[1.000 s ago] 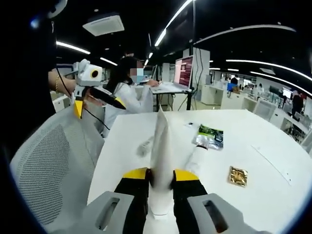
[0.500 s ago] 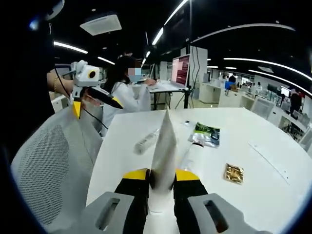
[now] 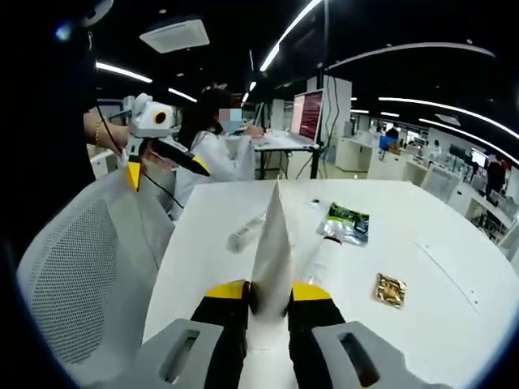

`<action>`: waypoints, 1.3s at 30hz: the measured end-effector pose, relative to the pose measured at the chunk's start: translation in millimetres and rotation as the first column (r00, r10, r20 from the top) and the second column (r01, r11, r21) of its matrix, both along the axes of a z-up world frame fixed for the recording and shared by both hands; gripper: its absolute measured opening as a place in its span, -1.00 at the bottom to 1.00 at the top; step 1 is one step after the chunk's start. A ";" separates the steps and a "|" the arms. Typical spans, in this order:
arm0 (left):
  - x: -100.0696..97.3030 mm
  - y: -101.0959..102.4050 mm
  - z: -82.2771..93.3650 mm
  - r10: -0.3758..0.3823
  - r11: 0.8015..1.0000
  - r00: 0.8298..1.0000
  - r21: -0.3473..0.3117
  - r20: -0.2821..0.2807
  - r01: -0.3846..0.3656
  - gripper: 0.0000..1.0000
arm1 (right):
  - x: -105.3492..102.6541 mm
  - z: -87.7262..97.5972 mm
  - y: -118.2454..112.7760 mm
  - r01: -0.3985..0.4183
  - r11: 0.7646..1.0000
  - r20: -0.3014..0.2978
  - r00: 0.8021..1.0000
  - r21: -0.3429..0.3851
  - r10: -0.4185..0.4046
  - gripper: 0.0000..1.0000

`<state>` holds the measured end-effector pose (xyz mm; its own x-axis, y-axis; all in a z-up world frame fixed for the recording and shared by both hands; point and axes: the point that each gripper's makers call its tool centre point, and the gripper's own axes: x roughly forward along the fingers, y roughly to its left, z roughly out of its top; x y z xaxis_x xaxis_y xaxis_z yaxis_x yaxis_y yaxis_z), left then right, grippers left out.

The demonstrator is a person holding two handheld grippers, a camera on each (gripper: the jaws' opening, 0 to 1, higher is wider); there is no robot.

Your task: Arrange the skincare products in the storage area until every visible bottle or jar stands upright without overlapping.

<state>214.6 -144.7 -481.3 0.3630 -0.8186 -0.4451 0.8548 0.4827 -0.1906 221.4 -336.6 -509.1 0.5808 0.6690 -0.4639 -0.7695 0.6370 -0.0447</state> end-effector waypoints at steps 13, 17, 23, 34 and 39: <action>-0.1 1.2 -1.0 -0.002 1.000 1.000 0.006 0.004 0.002 0.83 | -2.7 3.2 5.4 0.004 1.000 -0.006 1.000 -0.008 -0.004 -0.72; 1.4 2.4 -0.5 0.002 1.000 1.000 0.004 0.004 -0.002 0.83 | -1.1 3.0 2.2 0.025 1.000 -0.009 1.000 -0.012 -0.025 -0.65; 1.9 1.3 2.6 -0.002 1.000 1.000 0.012 0.019 0.002 0.83 | -1.2 6.4 -4.3 0.061 0.998 -0.008 0.998 -0.019 -0.062 -0.50; 11.6 -12.7 23.7 -0.025 0.999 0.996 -0.018 0.080 0.027 0.81 | -9.9 12.7 -11.7 0.131 0.991 -0.009 0.991 -0.033 -0.131 -0.31; 9.8 -17.8 25.2 -0.042 0.999 0.996 -0.025 0.085 0.044 0.80 | -19.2 15.9 -18.0 0.170 0.985 -0.011 0.985 -0.038 -0.171 -0.22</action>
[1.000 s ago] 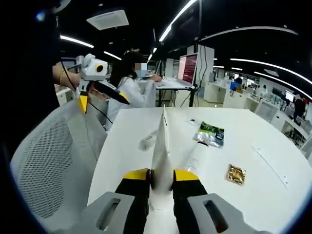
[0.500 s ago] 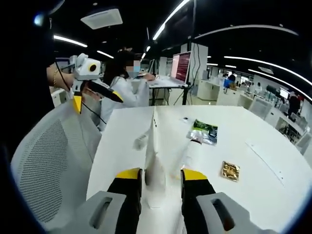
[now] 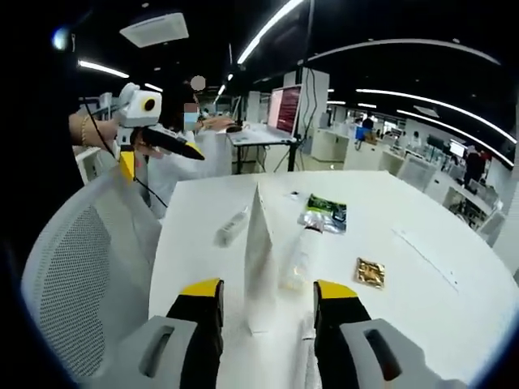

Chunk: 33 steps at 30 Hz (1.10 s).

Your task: Arrange the skincare products in the storage area until every visible bottle or jar stands upright without overlapping.

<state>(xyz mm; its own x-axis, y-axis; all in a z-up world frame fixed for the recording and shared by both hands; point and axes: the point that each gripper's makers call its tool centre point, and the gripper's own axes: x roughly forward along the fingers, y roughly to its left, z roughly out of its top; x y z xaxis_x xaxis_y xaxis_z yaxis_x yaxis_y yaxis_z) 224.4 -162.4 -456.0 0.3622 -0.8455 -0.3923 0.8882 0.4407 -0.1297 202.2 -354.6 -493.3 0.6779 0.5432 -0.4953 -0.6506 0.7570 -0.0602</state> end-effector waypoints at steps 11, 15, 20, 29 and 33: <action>2.5 2.4 -9.1 0.023 1.000 0.999 -0.002 -0.022 -0.023 0.75 | -23.4 2.4 -12.6 0.087 0.996 -0.006 0.996 -0.005 -0.087 -0.05; -0.7 0.1 -13.7 0.015 1.000 1.000 0.013 -0.022 -0.015 0.75 | -31.7 5.1 -13.6 0.122 0.993 -0.008 0.993 -0.008 -0.122 0.06; -0.4 0.0 -22.3 0.007 1.000 1.000 0.018 -0.027 -0.007 0.75 | -41.1 8.0 -15.2 0.172 0.985 -0.008 0.985 0.003 -0.172 0.25; 3.3 -0.4 -27.9 -0.001 1.000 1.000 0.023 -0.021 0.001 0.73 | -62.5 1.5 -16.6 0.249 0.968 -0.032 0.968 0.011 -0.249 0.37; 1.7 -2.3 -29.4 -0.008 1.000 1.000 0.025 -0.026 0.009 0.71 | -69.8 -1.9 -18.4 0.287 0.958 -0.038 0.958 0.026 -0.286 0.40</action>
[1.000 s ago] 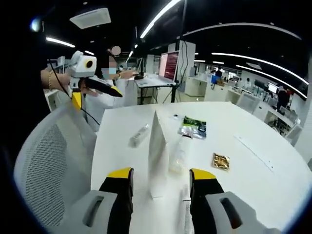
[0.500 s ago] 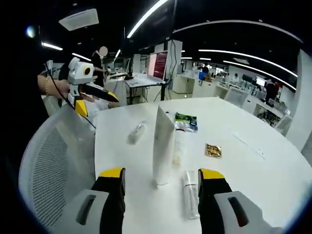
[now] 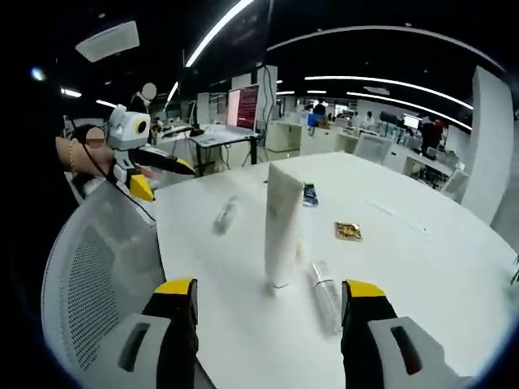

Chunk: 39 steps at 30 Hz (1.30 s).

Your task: Arrange the skincare products in the storage area until every visible bottle or jar stands upright without overlapping.

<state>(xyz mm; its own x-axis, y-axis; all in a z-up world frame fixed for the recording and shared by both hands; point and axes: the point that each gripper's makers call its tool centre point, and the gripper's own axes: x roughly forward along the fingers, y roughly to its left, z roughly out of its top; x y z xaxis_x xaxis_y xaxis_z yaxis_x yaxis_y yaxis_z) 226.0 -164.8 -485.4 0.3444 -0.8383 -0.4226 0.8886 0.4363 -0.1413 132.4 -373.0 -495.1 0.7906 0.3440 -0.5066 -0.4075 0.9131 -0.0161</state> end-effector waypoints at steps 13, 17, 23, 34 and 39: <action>3.8 -0.1 -2.7 0.013 1.000 1.000 0.010 0.017 -0.014 0.71 | -12.7 0.1 6.2 0.172 0.978 0.029 0.984 0.114 -0.177 0.71; 7.9 0.9 -1.7 0.031 0.999 0.998 0.019 0.049 -0.032 0.76 | -16.4 -6.2 4.7 0.197 0.973 0.019 0.980 0.118 -0.200 0.74; 6.0 0.2 -3.3 0.017 1.000 0.999 0.021 0.043 -0.018 0.76 | -15.9 -5.2 -2.9 0.243 0.959 0.026 0.968 0.143 -0.249 0.94; 7.8 0.5 -6.2 0.034 0.999 0.999 0.010 0.022 -0.034 0.75 | -17.8 -8.7 -0.1 0.249 0.966 0.018 0.968 0.075 -0.251 0.98; 7.7 -0.8 -13.3 0.018 0.999 0.999 0.044 0.050 -0.020 0.73 | -18.0 -8.4 -2.0 0.259 0.963 0.018 0.965 0.082 -0.261 0.98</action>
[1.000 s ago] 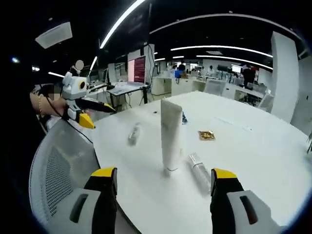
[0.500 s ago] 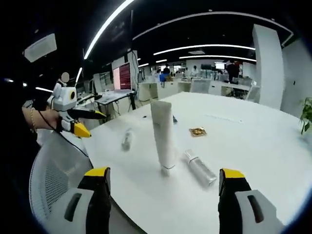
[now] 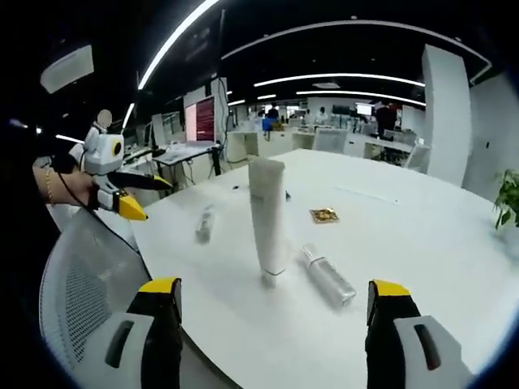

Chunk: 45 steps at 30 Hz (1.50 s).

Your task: Arrange the skincare products in the storage area until every visible bottle or jar stands upright without overlapping.

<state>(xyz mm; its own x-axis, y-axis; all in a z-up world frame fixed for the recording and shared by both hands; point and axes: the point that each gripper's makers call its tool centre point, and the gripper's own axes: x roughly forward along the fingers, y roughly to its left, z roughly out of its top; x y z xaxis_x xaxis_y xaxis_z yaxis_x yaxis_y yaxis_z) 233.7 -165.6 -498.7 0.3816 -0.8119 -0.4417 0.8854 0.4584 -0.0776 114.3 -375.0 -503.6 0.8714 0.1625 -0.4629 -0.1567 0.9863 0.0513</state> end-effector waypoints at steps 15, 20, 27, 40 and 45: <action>4.0 1.6 3.0 0.019 1.000 1.000 -0.015 0.010 -0.019 0.72 | 1.1 -1.2 1.5 -0.036 0.999 -0.045 0.998 -0.017 0.035 0.98; 7.4 3.8 4.7 0.036 0.999 0.999 -0.031 0.007 -0.036 0.69 | 9.4 7.6 -3.6 -0.047 0.998 -0.046 0.998 -0.037 0.045 0.98; 9.3 5.5 5.4 0.049 0.998 0.999 -0.040 0.003 -0.049 0.67 | 26.4 23.0 -6.9 -0.074 0.996 -0.049 0.996 -0.059 0.071 0.96; 15.4 10.1 3.2 0.064 0.997 0.998 -0.042 0.000 -0.064 0.66 | 84.7 80.6 1.5 -0.128 0.991 -0.009 0.992 -0.037 0.128 0.81; 16.7 10.9 1.8 0.072 0.996 0.997 -0.044 -0.006 -0.072 0.66 | 110.5 91.6 -2.3 -0.147 0.986 -0.028 0.989 -0.074 0.145 0.76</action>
<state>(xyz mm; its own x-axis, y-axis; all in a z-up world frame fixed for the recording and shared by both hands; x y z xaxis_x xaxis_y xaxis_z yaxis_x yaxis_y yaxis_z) 250.4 -154.6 -496.9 0.4380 -0.8011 -0.4079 0.8496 0.5171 -0.1034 224.8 -377.3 -412.0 0.8299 0.2510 -0.4982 -0.2993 0.9540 -0.0178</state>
